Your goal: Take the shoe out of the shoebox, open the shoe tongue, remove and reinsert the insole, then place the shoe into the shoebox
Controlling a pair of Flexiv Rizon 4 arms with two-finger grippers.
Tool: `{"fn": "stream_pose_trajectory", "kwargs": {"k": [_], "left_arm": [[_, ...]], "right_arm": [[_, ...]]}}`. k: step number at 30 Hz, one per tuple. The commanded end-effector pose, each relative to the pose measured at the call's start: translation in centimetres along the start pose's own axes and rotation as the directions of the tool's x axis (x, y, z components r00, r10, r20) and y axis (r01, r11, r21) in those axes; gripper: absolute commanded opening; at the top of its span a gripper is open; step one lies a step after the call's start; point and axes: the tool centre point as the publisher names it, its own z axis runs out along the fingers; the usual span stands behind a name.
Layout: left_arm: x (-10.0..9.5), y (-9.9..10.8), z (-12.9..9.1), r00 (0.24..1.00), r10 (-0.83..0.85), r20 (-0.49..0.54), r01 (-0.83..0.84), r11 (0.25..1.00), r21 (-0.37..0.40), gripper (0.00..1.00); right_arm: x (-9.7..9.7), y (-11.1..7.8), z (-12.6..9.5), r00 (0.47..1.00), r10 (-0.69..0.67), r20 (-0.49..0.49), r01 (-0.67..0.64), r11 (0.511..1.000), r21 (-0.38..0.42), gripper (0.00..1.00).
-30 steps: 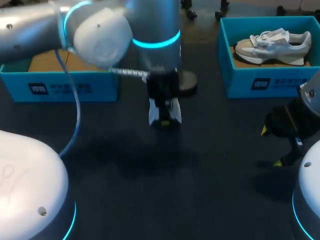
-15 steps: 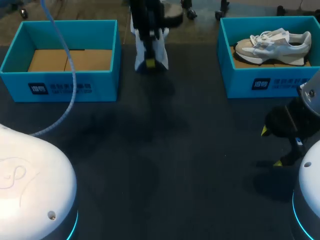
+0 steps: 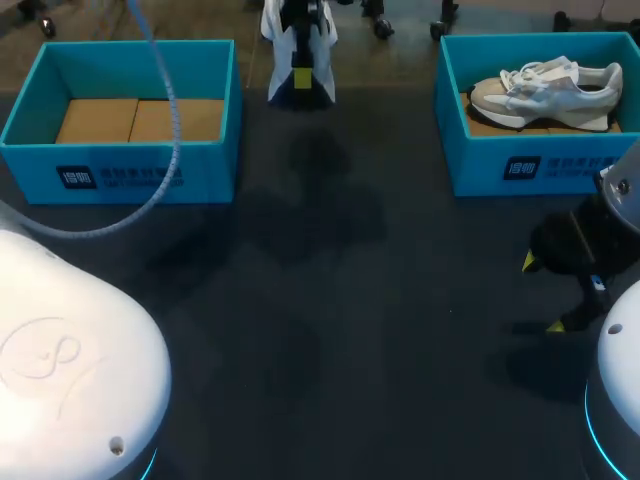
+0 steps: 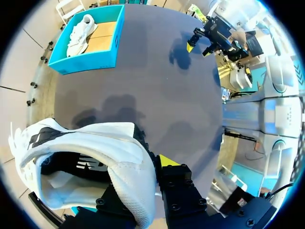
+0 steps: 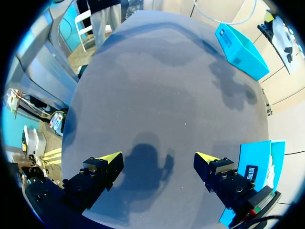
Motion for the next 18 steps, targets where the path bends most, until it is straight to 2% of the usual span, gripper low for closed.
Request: {"fn": "stream_pose_trajectory", "kwargs": {"k": [1,5,6,9,11,18], "left_arm": [[0.0,0.1,-0.1,1.0,0.002,0.003,-0.002,1.0,0.001,0.0],[0.0,0.1,-0.1,1.0,0.002,0.003,-0.002,1.0,0.001,0.0],[-0.6,0.7,-0.3,1.0,0.01,-0.018,-0.01,1.0,0.008,0.0],[-2.5,2.6,-1.2,1.0,-0.008,0.023,0.008,1.0,0.018,0.0],[-4.5,5.0,-2.2,1.0,-0.02,0.021,0.018,0.998,0.052,0.0],[-7.8,11.1,-4.1,0.998,-0.068,0.008,0.067,0.994,0.092,0.0]], "right_arm": [[0.1,0.0,0.0,1.0,0.0,0.003,0.0,1.0,0.001,1.0],[0.1,0.0,0.0,1.0,0.0,0.003,0.0,1.0,0.001,1.0],[0.1,0.0,0.0,1.0,0.0,0.003,0.0,1.0,0.001,1.0],[0.1,0.0,0.0,1.0,0.0,0.003,0.0,1.0,0.001,1.0],[0.1,0.0,0.0,1.0,0.0,0.003,0.0,1.0,0.001,1.0],[0.1,0.0,0.0,1.0,0.0,0.003,0.0,1.0,0.001,1.0]]}}
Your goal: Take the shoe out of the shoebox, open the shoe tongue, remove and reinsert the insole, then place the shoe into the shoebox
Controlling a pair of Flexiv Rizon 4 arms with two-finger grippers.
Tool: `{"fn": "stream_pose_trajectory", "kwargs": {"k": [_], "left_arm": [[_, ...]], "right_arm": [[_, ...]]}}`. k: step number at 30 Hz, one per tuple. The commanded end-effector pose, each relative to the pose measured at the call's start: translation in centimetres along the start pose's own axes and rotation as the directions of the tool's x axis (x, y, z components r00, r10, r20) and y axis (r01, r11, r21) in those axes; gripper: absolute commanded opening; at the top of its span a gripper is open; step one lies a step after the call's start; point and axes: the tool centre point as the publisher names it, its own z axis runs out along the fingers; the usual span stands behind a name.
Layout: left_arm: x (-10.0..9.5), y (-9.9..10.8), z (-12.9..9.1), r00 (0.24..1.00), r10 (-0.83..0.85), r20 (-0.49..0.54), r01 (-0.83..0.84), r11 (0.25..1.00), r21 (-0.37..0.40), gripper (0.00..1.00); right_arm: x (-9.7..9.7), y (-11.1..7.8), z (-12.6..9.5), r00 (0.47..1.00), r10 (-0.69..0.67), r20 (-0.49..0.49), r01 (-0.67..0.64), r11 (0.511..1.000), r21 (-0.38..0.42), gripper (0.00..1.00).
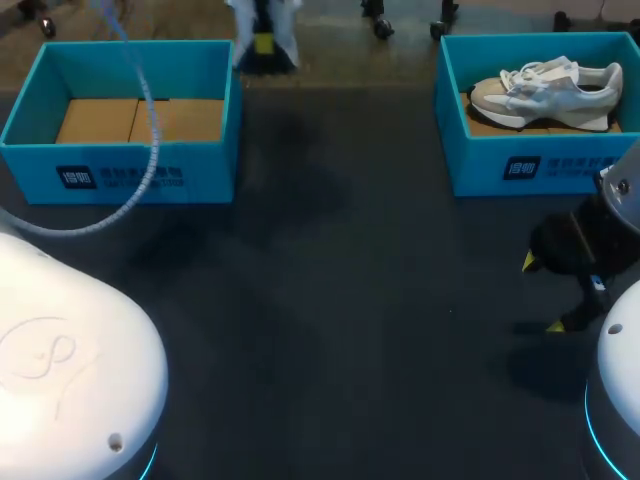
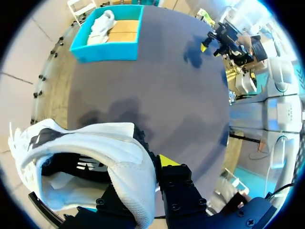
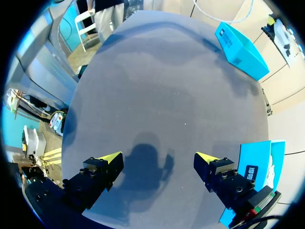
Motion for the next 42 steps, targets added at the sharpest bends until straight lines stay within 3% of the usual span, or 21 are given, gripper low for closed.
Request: {"fn": "stream_pose_trajectory", "kwargs": {"k": [1,12,16,20,36,42], "left_arm": [[-2.1,4.4,-1.4,1.0,-0.015,-0.015,0.016,0.999,0.048,0.0],[-6.5,11.8,-3.4,0.998,0.068,-0.007,-0.068,0.998,-0.018,0.0],[-7.9,14.9,-3.7,0.992,0.124,-0.024,-0.124,0.992,0.009,0.0],[-9.8,18.6,-3.6,0.988,0.154,-0.006,-0.154,0.987,-0.036,0.0],[-9.8,18.6,-3.6,0.988,0.154,-0.006,-0.154,0.987,-0.036,0.0],[-12.6,23.3,-1.7,0.972,0.229,0.043,-0.224,0.97,-0.097,0.0]], "right_arm": [[0.1,0.0,0.0,1.0,0.0,0.003,0.0,1.0,0.001,1.0],[0.1,0.0,0.0,1.0,0.0,0.003,0.0,1.0,0.001,1.0],[0.1,0.0,0.0,1.0,0.0,0.003,0.0,1.0,0.001,1.0],[0.1,0.0,0.0,1.0,0.0,0.003,0.0,1.0,0.001,1.0],[0.1,0.0,0.0,1.0,0.0,0.003,0.0,1.0,0.001,1.0],[0.1,0.0,0.0,1.0,0.0,0.003,0.0,1.0,0.001,1.0]]}}
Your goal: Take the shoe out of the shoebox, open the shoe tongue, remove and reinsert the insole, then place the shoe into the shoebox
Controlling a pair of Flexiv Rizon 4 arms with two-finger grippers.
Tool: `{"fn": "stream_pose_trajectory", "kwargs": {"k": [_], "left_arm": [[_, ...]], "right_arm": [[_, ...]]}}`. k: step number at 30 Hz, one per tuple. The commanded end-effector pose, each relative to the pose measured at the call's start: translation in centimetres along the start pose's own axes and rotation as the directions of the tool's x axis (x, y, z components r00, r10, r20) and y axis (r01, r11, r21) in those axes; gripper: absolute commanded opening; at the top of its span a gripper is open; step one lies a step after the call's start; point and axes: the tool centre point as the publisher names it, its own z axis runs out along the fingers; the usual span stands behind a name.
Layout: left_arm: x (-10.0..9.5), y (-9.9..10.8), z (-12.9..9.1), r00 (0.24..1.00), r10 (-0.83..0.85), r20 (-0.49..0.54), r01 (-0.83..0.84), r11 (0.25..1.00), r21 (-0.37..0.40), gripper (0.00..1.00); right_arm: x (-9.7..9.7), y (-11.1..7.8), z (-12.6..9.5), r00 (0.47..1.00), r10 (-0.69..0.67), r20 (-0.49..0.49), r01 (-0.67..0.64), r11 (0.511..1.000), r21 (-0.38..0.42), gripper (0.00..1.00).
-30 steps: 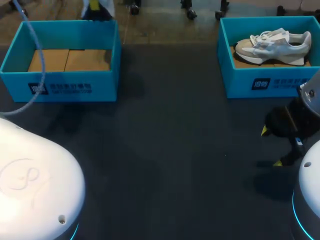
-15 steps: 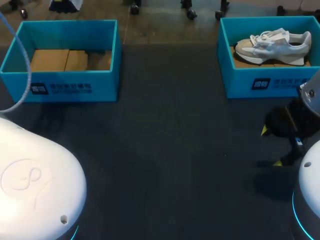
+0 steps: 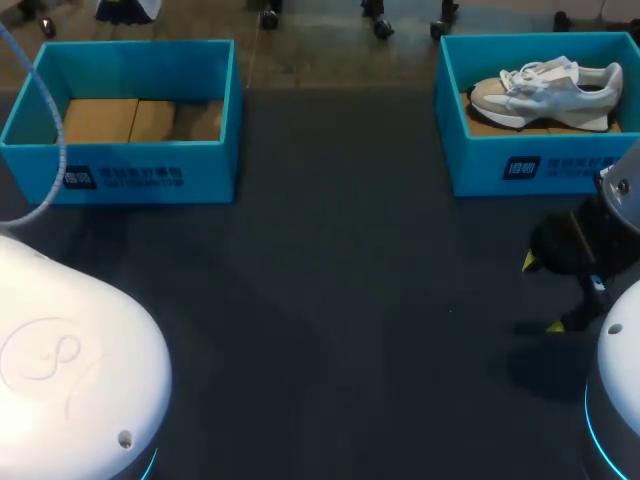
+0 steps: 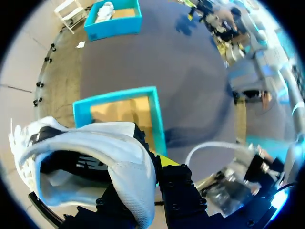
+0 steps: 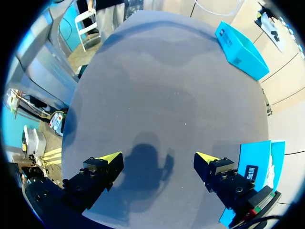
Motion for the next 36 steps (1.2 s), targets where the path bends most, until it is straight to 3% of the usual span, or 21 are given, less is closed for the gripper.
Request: {"fn": "stream_pose_trajectory", "kwargs": {"k": [1,5,9,11,13,15,28,29,32,33,34,35,36], "left_arm": [[-0.2,3.6,1.7,1.0,-0.002,0.027,0.002,1.0,-0.009,0.0],[-0.2,6.6,2.5,0.999,0.013,0.042,-0.012,1.0,-0.008,0.0],[0.2,8.1,2.9,0.997,0.058,0.048,-0.058,0.998,0.008,0.0],[0.9,9.2,3.4,0.984,0.177,0.035,-0.177,0.984,-0.011,0.0],[1.5,10.1,3.8,0.924,0.383,-0.004,-0.383,0.923,-0.035,0.0],[2.7,11.4,4.5,0.798,0.602,-0.017,-0.601,0.793,-0.102,0.0],[2.7,11.4,4.5,0.798,0.602,-0.017,-0.601,0.793,-0.102,0.0],[2.4,11.3,4.3,0.764,0.645,-0.014,-0.644,0.761,-0.079,0.0],[1.0,12.2,4.2,0.659,0.752,-0.02,-0.747,0.651,-0.132,0.0],[0.6,12.8,4.2,0.633,0.773,-0.027,-0.764,0.619,-0.181,0.0],[0.5,13.4,4.3,0.561,0.826,-0.062,-0.815,0.538,-0.215,0.0],[0.2,14.1,4.5,0.531,0.841,-0.106,-0.824,0.483,-0.296,0.0],[-0.1,15.0,4.7,0.489,0.86,-0.143,-0.843,0.424,-0.33,0.0]], "right_arm": [[0.1,0.0,0.0,1.0,-0.001,0.002,0.001,1.0,0.001,1.0],[0.1,0.0,0.0,1.0,-0.001,0.002,0.001,1.0,0.001,1.0],[0.1,0.0,0.0,1.0,-0.001,0.002,0.001,1.0,0.001,1.0],[0.1,0.0,0.0,1.0,-0.001,0.002,0.001,1.0,0.001,1.0],[0.1,0.0,0.0,1.0,-0.001,0.002,0.001,1.0,0.001,1.0],[0.1,0.0,0.0,1.0,-0.001,0.002,0.001,1.0,0.001,1.0],[0.1,0.0,0.0,1.0,-0.001,0.002,0.001,1.0,0.001,1.0],[0.1,0.0,0.0,1.0,-0.001,0.002,0.001,1.0,0.001,1.0],[0.1,0.0,0.0,1.0,-0.001,0.002,0.001,1.0,0.001,1.0],[0.1,0.0,0.0,1.0,-0.001,0.002,0.001,1.0,0.001,1.0],[0.1,0.0,0.0,1.0,-0.001,0.002,0.001,1.0,0.001,1.0],[0.1,0.0,0.0,1.0,-0.001,0.002,0.001,1.0,0.001,1.0],[0.1,0.0,0.0,1.0,-0.001,0.002,0.001,1.0,0.001,1.0]]}}
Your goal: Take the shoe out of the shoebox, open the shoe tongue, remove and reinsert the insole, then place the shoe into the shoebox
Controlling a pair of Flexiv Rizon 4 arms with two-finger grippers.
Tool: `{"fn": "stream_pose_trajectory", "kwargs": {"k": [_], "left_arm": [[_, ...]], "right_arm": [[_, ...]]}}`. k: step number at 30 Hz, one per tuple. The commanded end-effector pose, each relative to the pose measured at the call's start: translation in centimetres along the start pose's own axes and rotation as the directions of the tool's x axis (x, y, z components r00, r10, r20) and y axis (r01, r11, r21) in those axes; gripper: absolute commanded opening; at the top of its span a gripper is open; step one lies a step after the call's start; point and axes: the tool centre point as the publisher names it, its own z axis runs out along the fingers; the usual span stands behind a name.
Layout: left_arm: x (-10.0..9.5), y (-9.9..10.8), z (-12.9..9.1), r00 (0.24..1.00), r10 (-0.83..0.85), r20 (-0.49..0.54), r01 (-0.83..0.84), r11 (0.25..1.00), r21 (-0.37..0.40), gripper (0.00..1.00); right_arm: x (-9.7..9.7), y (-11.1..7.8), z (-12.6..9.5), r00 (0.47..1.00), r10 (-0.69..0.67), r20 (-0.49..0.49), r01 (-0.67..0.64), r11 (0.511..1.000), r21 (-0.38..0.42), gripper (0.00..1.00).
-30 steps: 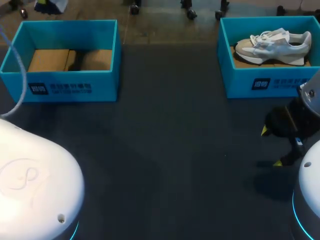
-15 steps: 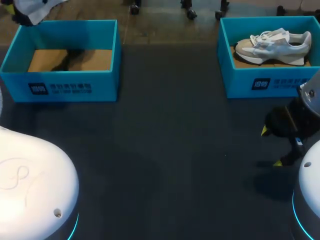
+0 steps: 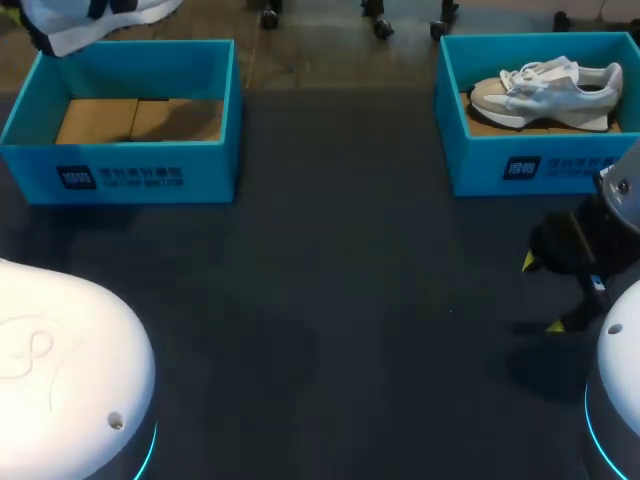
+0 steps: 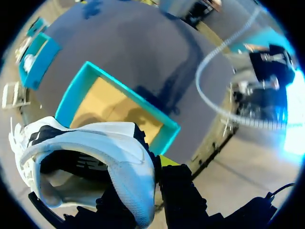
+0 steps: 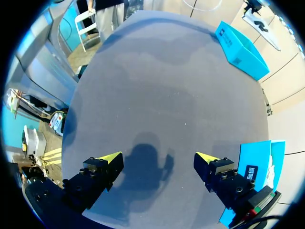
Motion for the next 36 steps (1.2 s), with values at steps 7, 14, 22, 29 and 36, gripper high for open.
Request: {"fn": "stream_pose_trajectory", "kwargs": {"k": [7,14,22,29,36], "left_arm": [[2.1,3.8,1.3,0.946,0.302,-0.12,-0.322,0.917,-0.235,0.0],[1.5,3.7,1.8,0.938,0.321,-0.134,-0.345,0.905,-0.247,0.0],[0.8,4.2,4.7,0.874,0.467,-0.134,-0.486,0.845,-0.224,0.0],[0.8,4.2,4.7,0.874,0.467,-0.134,-0.486,0.845,-0.224,0.0],[-1.7,4.7,7.5,0.883,0.447,-0.142,-0.467,0.864,-0.187,0.0]], "right_arm": [[0.1,0.0,0.0,1.0,-0.001,0.003,0.001,1.0,0.001,1.0],[0.1,0.0,0.0,1.0,-0.001,0.003,0.001,1.0,0.001,1.0],[0.1,0.0,0.0,1.0,-0.001,0.003,0.001,1.0,0.001,1.0],[0.1,0.0,0.0,1.0,-0.001,0.003,0.001,1.0,0.001,1.0],[0.1,0.0,0.0,1.0,-0.001,0.003,0.001,1.0,0.001,1.0]]}}
